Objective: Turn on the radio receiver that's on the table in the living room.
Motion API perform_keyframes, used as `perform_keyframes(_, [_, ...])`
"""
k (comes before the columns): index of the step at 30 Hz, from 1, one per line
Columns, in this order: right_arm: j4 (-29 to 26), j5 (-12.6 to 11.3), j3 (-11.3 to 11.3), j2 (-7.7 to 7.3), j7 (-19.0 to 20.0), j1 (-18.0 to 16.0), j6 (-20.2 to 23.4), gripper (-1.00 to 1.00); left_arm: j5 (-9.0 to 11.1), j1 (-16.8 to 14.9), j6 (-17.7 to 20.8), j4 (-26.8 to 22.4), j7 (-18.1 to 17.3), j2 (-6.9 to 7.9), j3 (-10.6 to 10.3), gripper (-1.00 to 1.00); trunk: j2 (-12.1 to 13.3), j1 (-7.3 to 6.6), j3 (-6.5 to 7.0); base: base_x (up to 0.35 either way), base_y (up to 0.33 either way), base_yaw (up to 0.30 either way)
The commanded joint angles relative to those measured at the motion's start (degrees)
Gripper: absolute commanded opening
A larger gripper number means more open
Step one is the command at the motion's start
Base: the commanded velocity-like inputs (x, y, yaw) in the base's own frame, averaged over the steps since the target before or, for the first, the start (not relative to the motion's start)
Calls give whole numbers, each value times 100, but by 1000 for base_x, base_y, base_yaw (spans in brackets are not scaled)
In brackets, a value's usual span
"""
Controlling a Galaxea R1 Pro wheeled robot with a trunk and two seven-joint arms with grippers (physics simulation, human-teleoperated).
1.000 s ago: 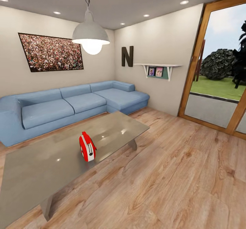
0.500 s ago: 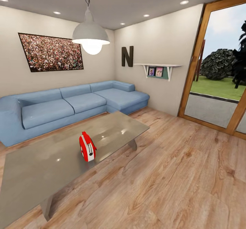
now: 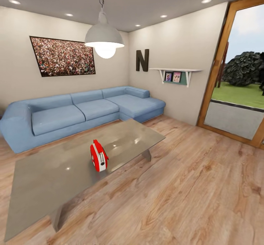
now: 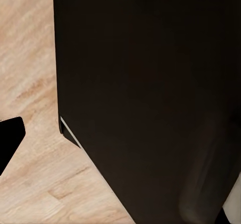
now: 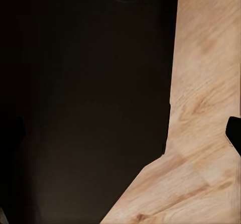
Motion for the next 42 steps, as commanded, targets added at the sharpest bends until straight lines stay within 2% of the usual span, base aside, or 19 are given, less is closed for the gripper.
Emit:
perform_keyframes(1, [0,0,0,0,0,1,-2,100,0,0,0,0,0,-3,-2,100,0,0,0,0,0,293])
perform_keyframes(22, [0,0,0,8,-13,2,-4,100,0,0,-2,-8,0,-7,-3,100,0,0,0,3,0,288])
perform_keyframes(42, [0,0,0,17,-19,0,5,100,17,-2,109,8,0,2,-31,100,0,0,0,298,0,19])
